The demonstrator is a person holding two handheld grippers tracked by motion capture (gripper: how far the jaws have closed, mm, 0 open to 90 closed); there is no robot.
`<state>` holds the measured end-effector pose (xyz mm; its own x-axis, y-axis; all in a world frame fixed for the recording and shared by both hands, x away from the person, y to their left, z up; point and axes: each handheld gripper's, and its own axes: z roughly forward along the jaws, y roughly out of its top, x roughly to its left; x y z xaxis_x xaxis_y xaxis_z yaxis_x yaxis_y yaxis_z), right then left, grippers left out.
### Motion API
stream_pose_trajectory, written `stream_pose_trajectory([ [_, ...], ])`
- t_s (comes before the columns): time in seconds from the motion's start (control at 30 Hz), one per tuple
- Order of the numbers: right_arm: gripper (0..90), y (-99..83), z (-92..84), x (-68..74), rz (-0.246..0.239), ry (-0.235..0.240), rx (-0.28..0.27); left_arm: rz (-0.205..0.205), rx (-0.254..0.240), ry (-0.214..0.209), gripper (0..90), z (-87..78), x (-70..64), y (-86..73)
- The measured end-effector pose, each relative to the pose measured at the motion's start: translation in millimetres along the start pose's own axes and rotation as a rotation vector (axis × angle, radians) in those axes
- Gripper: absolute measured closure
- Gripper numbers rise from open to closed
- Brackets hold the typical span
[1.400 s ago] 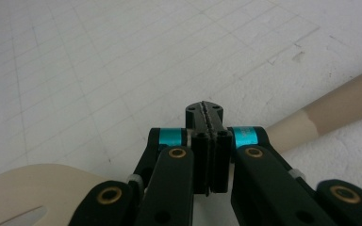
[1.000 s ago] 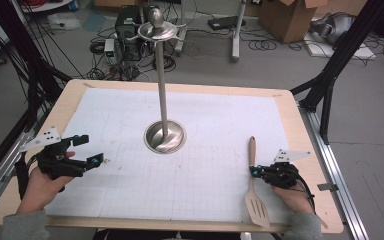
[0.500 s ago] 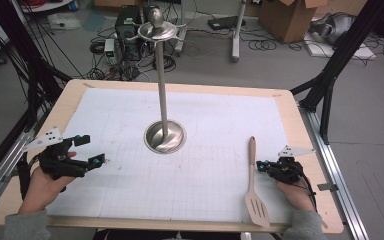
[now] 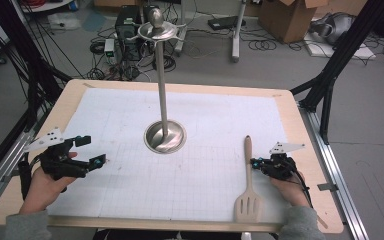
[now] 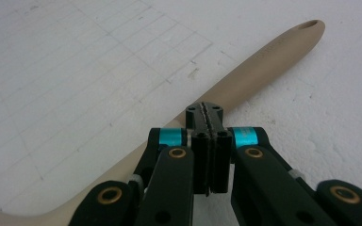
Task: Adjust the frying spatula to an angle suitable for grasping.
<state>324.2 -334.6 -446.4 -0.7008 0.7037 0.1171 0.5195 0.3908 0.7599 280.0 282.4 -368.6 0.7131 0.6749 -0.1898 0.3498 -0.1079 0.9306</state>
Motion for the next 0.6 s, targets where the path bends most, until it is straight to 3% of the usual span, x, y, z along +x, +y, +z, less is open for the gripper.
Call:
stream_pose_trajectory([
  [0.27, 90.0, 2.9, 5.8, -3.6, -0.006, 0.031, -0.014, 0.001, 0.006, 0.002, 2.0, 1.9, 0.1, -0.8],
  [0.6, 90.0, 16.6, 18.5, -0.8, -0.042, 0.037, 0.009, 0.005, 0.002, 0.006, 2.0, 0.0, 0.1, -3.4],
])
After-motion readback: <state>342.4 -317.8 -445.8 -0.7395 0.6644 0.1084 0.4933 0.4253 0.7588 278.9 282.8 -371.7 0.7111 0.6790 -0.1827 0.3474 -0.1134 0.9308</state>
